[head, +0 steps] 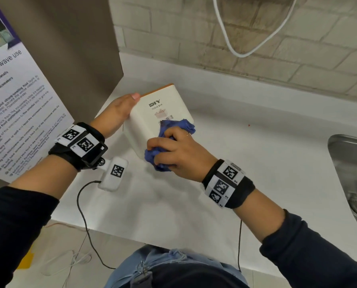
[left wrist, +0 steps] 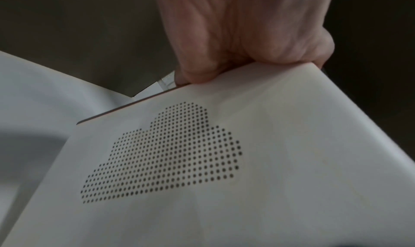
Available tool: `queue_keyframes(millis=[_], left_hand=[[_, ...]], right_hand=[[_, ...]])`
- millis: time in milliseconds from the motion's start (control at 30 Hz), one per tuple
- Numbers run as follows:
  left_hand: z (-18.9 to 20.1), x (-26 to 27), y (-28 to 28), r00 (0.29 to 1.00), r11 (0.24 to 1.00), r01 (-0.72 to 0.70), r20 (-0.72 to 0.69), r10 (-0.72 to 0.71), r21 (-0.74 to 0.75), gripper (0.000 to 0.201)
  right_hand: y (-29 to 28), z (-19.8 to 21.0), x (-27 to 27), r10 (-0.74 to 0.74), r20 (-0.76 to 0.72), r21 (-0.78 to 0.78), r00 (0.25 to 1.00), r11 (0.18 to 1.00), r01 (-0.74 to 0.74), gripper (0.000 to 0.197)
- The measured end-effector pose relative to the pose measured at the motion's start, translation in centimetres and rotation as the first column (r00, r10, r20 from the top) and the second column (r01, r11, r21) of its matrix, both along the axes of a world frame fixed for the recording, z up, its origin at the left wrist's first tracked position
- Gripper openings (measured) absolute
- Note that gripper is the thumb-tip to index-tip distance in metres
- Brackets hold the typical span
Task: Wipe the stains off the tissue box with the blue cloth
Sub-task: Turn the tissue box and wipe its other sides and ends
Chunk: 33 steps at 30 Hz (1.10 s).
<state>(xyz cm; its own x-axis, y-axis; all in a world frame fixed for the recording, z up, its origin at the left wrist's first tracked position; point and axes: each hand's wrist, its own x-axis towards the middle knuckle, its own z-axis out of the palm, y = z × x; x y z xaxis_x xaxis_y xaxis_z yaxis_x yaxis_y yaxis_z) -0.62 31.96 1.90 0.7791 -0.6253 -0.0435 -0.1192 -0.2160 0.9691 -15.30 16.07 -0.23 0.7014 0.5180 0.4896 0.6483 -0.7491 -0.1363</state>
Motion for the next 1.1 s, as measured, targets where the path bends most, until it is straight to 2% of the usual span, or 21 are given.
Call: queue_keyframes(millis=[67, 133, 200, 233, 333, 400, 467, 533, 633, 700, 867, 1000, 1033, 1100], left_hand=[[0.0, -0.3, -0.2, 1.000, 1.000, 0.007, 0.013, -0.007, -0.007, 0.034], [0.3, -0.6, -0.2, 1.000, 1.000, 0.002, 0.022, -0.001, -0.021, 0.032], [0.4, -0.6, -0.2, 1.000, 0.999, -0.005, 0.024, 0.006, -0.032, 0.032], [0.3, -0.6, -0.2, 1.000, 0.999, -0.002, 0.021, 0.003, -0.032, 0.034], [-0.6, -0.8, -0.2, 0.997, 0.998, 0.061, 0.041, -0.061, -0.010, 0.038], [-0.9, -0.9, -0.2, 0.993, 0.996, 0.088, 0.073, -0.088, -0.006, 0.043], [-0.8, -0.9, -0.3, 0.991, 0.994, 0.108, 0.076, -0.107, -0.014, 0.056], [-0.6, -1.0, -0.4, 0.988, 0.991, 0.132, 0.084, -0.130, -0.015, 0.059], [-0.6, -1.2, -0.4, 0.987, 0.990, 0.139, 0.083, -0.138, -0.007, 0.046], [-0.6, -1.5, -0.5, 0.989, 0.992, 0.124, 0.085, -0.123, -0.003, 0.041], [-0.3, -1.8, -0.8, 0.992, 0.996, 0.089, 0.092, -0.086, -0.021, 0.027], [-0.3, -1.7, -0.7, 0.993, 0.995, 0.086, 0.081, -0.081, -0.055, 0.030], [-0.4, -1.7, -0.7, 0.993, 0.993, 0.097, 0.071, -0.093, -0.061, 0.032], [-0.5, -1.7, -0.6, 0.992, 0.992, 0.110, 0.071, -0.105, -0.058, 0.041]], right_hand=[[-1.2, 0.3, -0.4, -0.095, -0.066, 0.051, 0.993, 0.994, 0.098, 0.013], [-2.8, 1.0, -0.8, -0.241, -0.145, 0.132, 0.960, 0.956, 0.261, 0.013], [-4.7, 1.6, -0.8, -0.430, -0.242, 0.172, 0.870, 0.863, 0.475, 0.019], [-5.8, 1.8, -0.9, -0.470, -0.282, 0.245, 0.836, 0.808, 0.536, 0.021], [-9.0, 2.5, -1.1, -0.558, -0.221, 0.475, 0.800, 0.654, 0.588, 0.023], [-10.1, 3.2, -1.6, -0.553, -0.307, 0.576, 0.775, 0.541, 0.614, 0.038], [-10.4, 3.6, -2.4, -0.480, -0.427, 0.663, 0.766, 0.409, 0.626, 0.052], [-10.5, 3.8, -3.0, -0.443, -0.438, 0.721, 0.783, 0.347, 0.600, 0.049], [-9.6, 3.5, -2.7, -0.324, -0.379, 0.806, 0.867, 0.345, 0.482, 0.040], [-7.7, 3.4, -1.7, -0.294, -0.349, 0.802, 0.890, 0.398, 0.446, 0.039], [-4.0, 2.9, 0.3, -0.397, -0.344, 0.661, 0.851, 0.542, 0.519, 0.038], [-3.9, 3.1, -1.2, -0.311, -0.405, 0.618, 0.860, 0.599, 0.508, 0.027], [-3.9, 3.2, -1.9, -0.313, -0.407, 0.573, 0.858, 0.645, 0.506, 0.024], [-4.6, 2.9, -3.4, -0.399, -0.319, 0.327, 0.860, 0.805, 0.495, 0.022]])
